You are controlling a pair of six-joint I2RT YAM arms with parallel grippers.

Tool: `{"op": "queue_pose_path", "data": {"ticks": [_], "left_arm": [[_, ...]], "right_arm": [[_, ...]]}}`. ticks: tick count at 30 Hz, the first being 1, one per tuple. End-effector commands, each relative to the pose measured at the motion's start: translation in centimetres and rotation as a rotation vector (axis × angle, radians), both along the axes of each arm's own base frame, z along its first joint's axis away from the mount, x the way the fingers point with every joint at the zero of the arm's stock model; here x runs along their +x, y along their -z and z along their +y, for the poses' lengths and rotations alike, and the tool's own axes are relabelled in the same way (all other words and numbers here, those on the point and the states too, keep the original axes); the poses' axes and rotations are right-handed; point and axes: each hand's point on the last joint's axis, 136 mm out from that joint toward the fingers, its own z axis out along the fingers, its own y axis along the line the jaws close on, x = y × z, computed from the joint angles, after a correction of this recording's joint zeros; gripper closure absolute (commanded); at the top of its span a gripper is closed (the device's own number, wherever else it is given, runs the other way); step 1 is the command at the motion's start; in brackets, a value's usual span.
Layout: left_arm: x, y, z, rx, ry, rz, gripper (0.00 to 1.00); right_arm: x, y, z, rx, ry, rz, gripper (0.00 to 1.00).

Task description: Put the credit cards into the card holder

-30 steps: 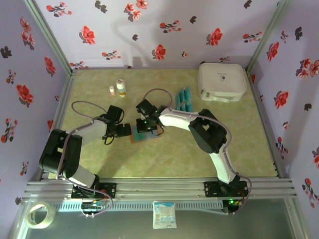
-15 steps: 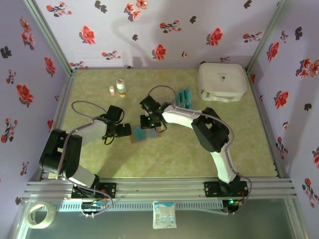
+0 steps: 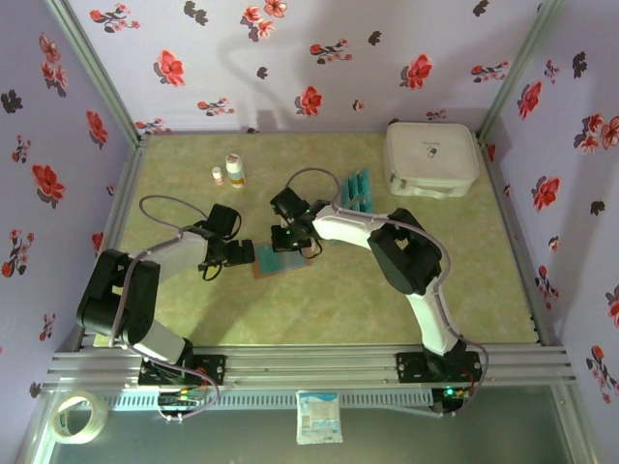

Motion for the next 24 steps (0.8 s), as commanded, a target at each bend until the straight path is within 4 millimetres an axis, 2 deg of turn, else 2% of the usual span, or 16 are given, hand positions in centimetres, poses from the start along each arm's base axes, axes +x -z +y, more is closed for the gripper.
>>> {"op": "queue_pose_path", "data": {"ticks": [1,14,24], "left_arm": [[-0.1,1.7,-0.3,-0.018,0.015,0.036,0.00],[-0.1,2.0,-0.4,-0.020,0.017,0.041,0.00],[-0.2,2.1,-0.4,-0.022,0.016,0.042,0.00]], "right_arm": [[-0.5,0.1,1.0,0.004,-0.027,0.010,1.00],[-1.3,0.4,2.0,0.020,-0.044,0.031,1.00],[-1.5,-0.5,2.9,0.041,-0.068,0.030,1.00]]}}
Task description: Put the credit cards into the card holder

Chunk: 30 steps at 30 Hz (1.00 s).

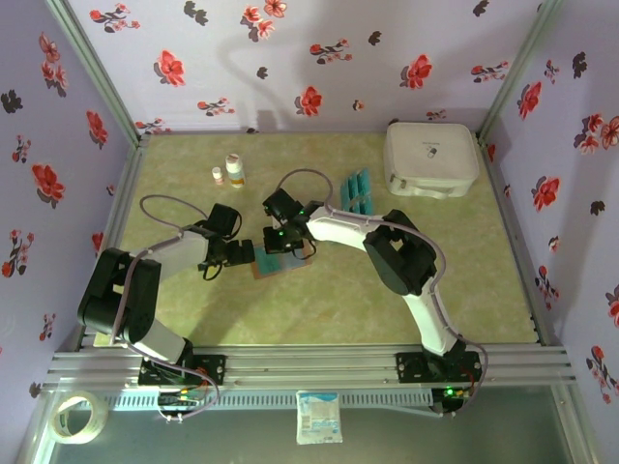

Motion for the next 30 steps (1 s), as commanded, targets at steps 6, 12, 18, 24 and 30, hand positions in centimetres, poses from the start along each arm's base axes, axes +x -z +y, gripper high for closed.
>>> {"op": "queue_pose_path", "data": {"ticks": [6,12,18,24,30], "left_arm": [[-0.2,1.9,-0.5,-0.030,0.021,0.036,0.00],[-0.2,1.8,-0.5,-0.030,0.019,0.035,0.00],[-0.3,1.9,-0.5,-0.030,0.019,0.037,0.00],[-0.3,2.0,-0.5,-0.029,0.019,0.037,0.00],[-0.2,2.0,-0.5,-0.029,0.020,0.036,0.00]], "right_arm": [[0.2,-1.3,-0.2,-0.017,-0.008,-0.034,1.00],[1.5,-1.0,-2.2,-0.041,0.036,-0.039,1.00],[1.1,0.0,-1.8,-0.042,0.017,-0.010,1.00],[0.6,0.4,-0.9,-0.036,-0.008,0.008,1.00],[-0.4,1.1,0.0,-0.040,-0.041,0.031,1.00]]}}
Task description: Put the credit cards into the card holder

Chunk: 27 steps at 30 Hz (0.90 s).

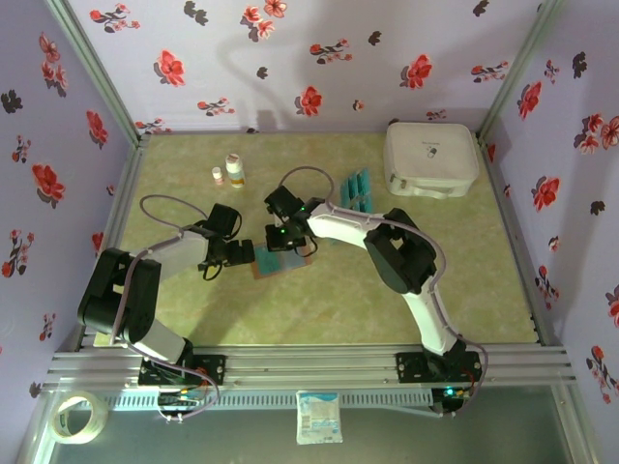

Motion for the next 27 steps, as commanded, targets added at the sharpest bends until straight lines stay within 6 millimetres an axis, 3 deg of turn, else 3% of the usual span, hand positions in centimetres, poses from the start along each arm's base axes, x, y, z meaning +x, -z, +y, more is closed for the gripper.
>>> {"op": "queue_pose_path", "data": {"ticks": [1,7,11,16,20,27], "left_arm": [[-0.3,2.0,-0.5,-0.030,0.021,0.037,0.00],[-0.2,1.8,-0.6,-0.035,0.021,0.034,0.00],[0.0,1.1,-0.8,-0.047,0.028,0.018,0.00],[0.3,-0.6,-1.1,-0.068,0.037,-0.014,0.00],[0.3,-2.2,-1.3,-0.079,0.046,-0.043,0.00],[0.1,-4.7,-1.8,-0.097,0.062,-0.080,0.00]], "right_arm": [[-0.9,0.8,0.6,-0.009,-0.044,0.024,1.00],[-0.9,-0.8,1.2,0.017,-0.058,0.012,1.00],[-0.6,-4.3,1.4,0.064,-0.052,-0.039,1.00],[-0.7,-8.6,0.4,0.109,-0.035,-0.115,0.83],[-1.6,-9.8,-1.8,0.100,-0.011,-0.149,0.70],[-3.5,-8.2,-8.7,0.015,0.090,-0.184,0.64]]}}
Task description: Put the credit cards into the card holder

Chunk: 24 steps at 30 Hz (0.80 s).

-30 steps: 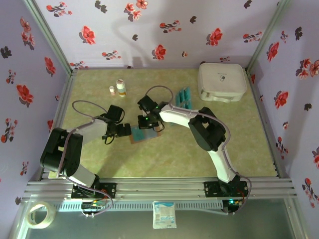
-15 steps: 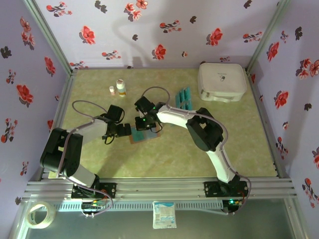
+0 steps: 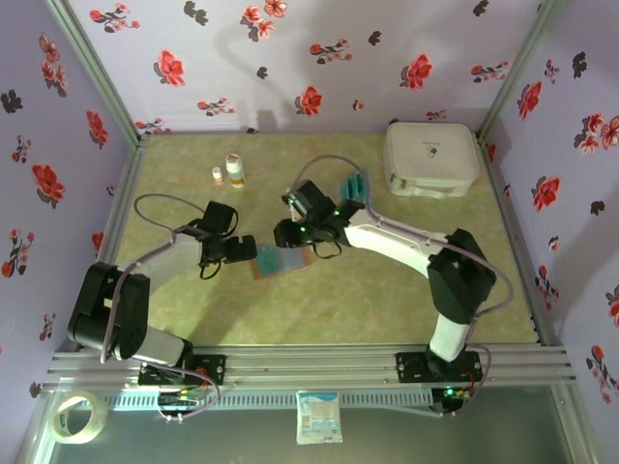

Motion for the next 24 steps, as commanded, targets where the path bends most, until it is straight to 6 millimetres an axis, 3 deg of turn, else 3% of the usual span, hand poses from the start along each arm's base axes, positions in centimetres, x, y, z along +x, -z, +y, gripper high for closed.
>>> {"op": "queue_pose_path", "data": {"ticks": [1,6,11,24], "left_arm": [[0.0,-1.8,-0.7,-0.015,0.030,-0.022,0.00],[0.2,-2.9,-1.5,-0.026,0.045,-0.040,0.00],[0.4,-3.1,-2.4,-0.029,0.057,-0.042,0.00],[0.0,-2.9,-2.5,-0.014,0.063,-0.035,0.00]], "right_arm": [[-0.3,2.3,-4.1,-0.079,0.090,-0.003,0.64],[-1.7,5.7,-9.7,-0.165,0.180,0.015,0.63],[-0.8,7.8,-13.0,-0.217,0.245,0.015,0.64],[5.3,8.8,-13.9,-0.277,0.280,0.002,0.68]]}}
